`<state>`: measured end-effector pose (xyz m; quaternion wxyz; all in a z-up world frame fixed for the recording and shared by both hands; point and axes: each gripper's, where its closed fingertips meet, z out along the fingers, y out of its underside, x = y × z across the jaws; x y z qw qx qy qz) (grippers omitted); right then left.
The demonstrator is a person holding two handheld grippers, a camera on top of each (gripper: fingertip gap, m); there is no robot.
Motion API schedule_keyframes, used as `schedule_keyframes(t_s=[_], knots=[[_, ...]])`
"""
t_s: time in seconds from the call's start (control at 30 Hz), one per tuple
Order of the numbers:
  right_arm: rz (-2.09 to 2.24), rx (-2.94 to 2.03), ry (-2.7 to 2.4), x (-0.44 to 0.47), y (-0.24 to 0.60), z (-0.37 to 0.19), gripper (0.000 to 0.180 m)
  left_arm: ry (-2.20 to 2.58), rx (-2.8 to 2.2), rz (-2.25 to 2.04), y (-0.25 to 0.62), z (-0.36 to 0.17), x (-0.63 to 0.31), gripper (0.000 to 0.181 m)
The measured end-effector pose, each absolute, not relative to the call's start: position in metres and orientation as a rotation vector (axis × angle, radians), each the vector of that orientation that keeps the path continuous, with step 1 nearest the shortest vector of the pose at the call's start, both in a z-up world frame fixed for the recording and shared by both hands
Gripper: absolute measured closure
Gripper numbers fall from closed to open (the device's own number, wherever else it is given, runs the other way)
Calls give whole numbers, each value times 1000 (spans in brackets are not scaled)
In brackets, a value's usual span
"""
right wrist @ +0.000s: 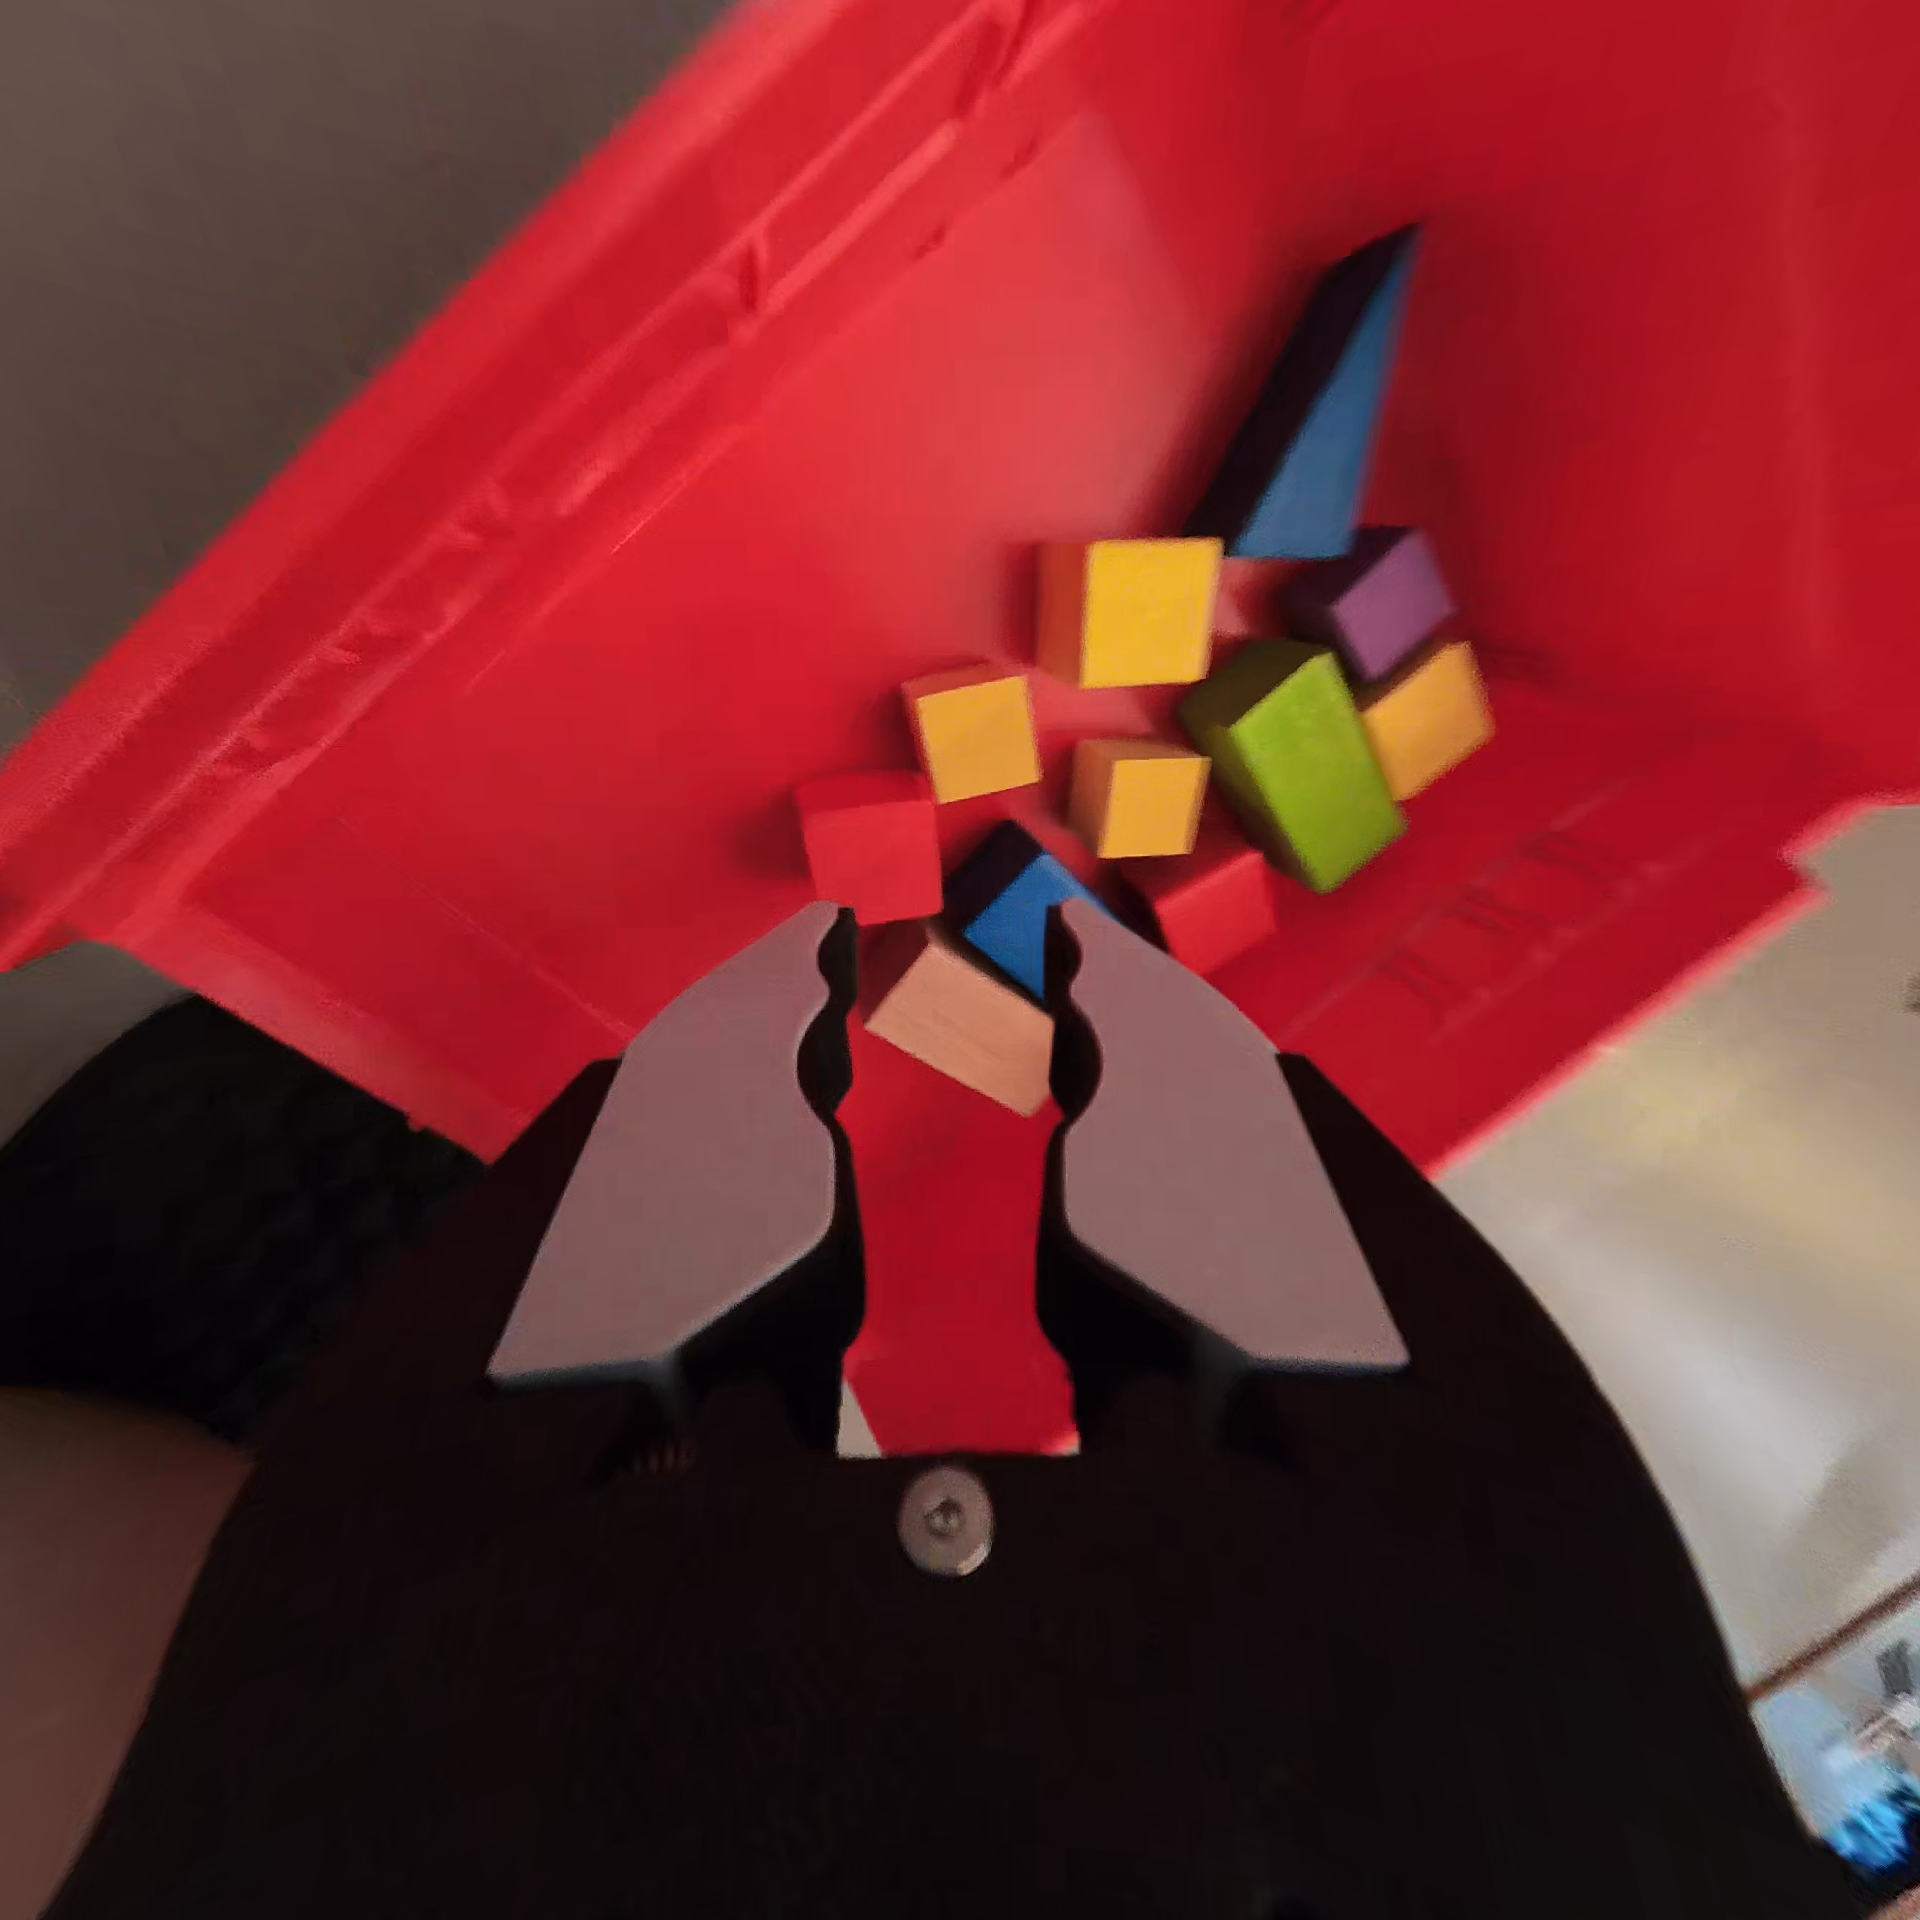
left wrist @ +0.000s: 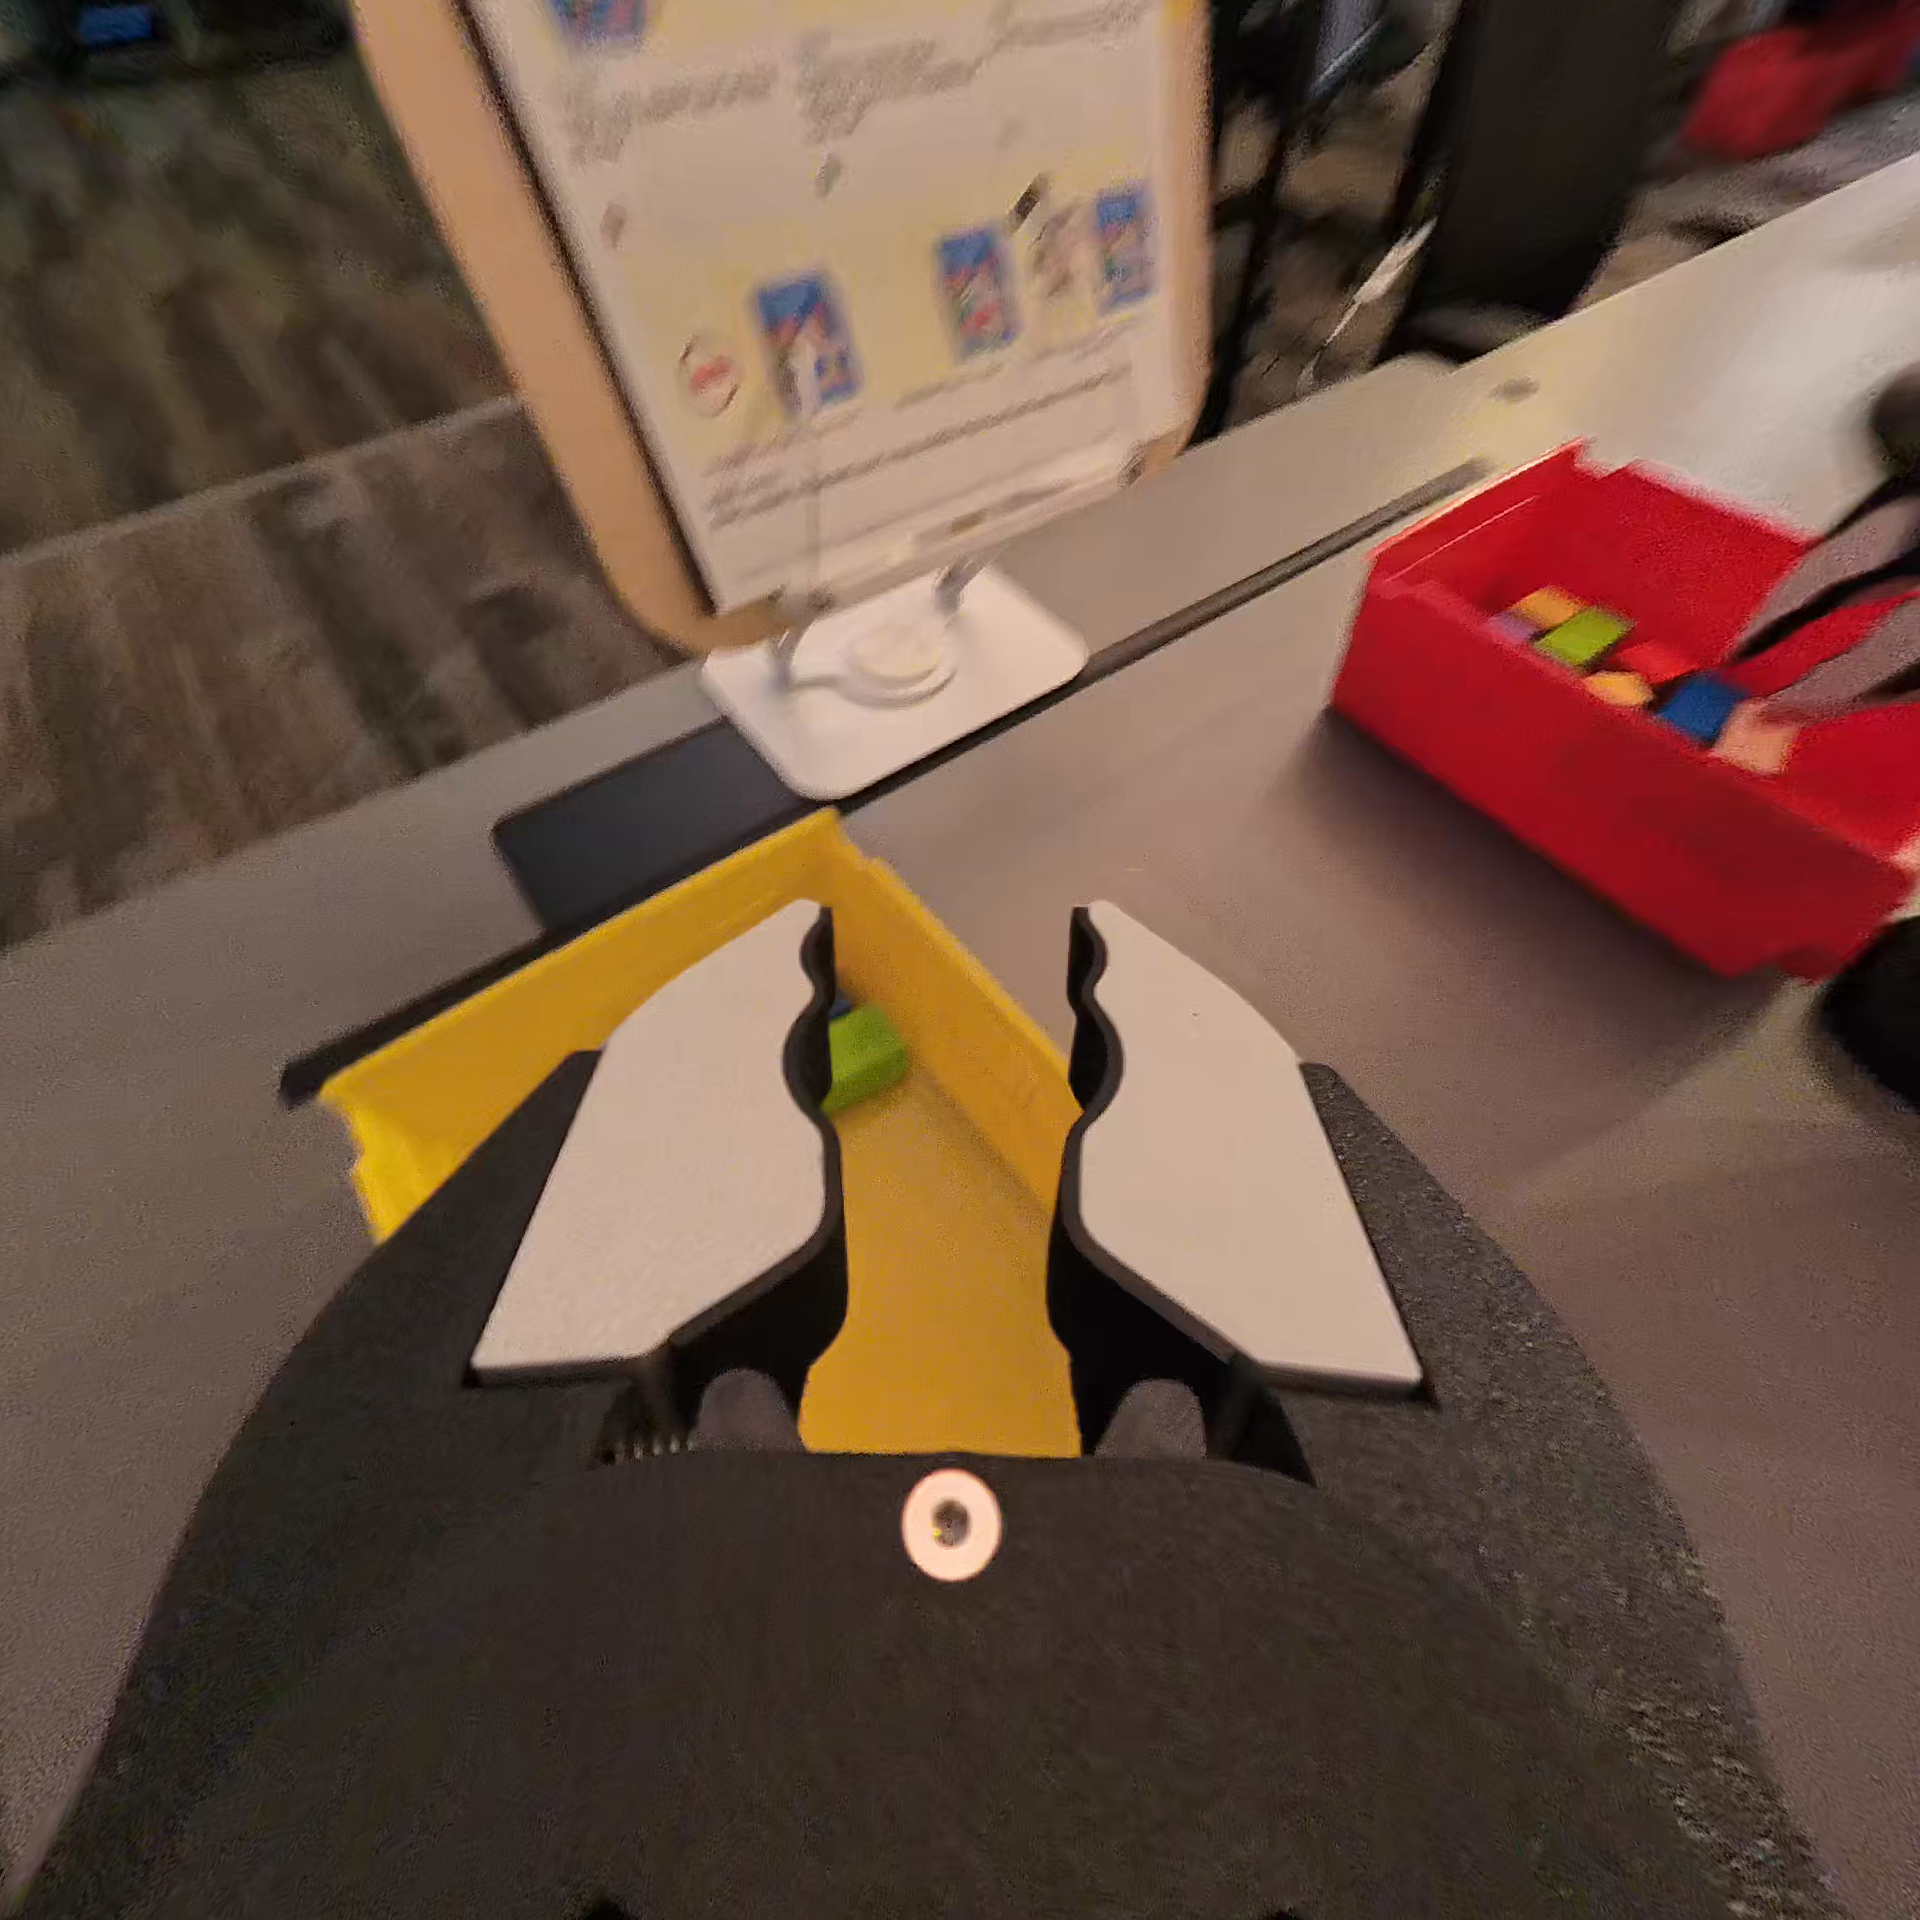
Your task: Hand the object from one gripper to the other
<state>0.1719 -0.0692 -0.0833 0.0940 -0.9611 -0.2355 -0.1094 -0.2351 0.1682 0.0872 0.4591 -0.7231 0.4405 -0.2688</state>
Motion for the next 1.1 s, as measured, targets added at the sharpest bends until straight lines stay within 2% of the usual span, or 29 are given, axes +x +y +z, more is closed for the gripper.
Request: schedule_keyframes(t_s=[0.1,0.23,0.33,0.4,0.47,0.57,0.77,1.0,1.1], knots=[[-551,-2628,-696,174,-49,-40,144,1101,-1916,-566,198,49,-244,141],[-638,-2386,-738,153,-31,1,144,1213,-1925,-494,227,4,-231,143],[-643,-2336,-816,141,-30,4,144,1362,-1851,-478,233,-27,-214,143],[-636,-2351,-842,139,-31,0,144,1476,-1772,-359,237,-48,-208,142],[-627,-2379,-841,142,-32,-6,144,1580,-1711,-164,244,-71,-209,151],[-624,-2414,-832,148,-33,-12,144,1696,-1686,-43,243,-98,-206,150],[-591,-2423,-851,145,-33,-16,144,1754,-1708,-74,243,-122,-202,129],[-580,-2454,-882,143,-33,-24,144,1788,-1743,-143,236,-134,-201,128],[-577,-2461,-886,144,-35,-25,144,1801,-1802,-172,231,-131,-210,136]])
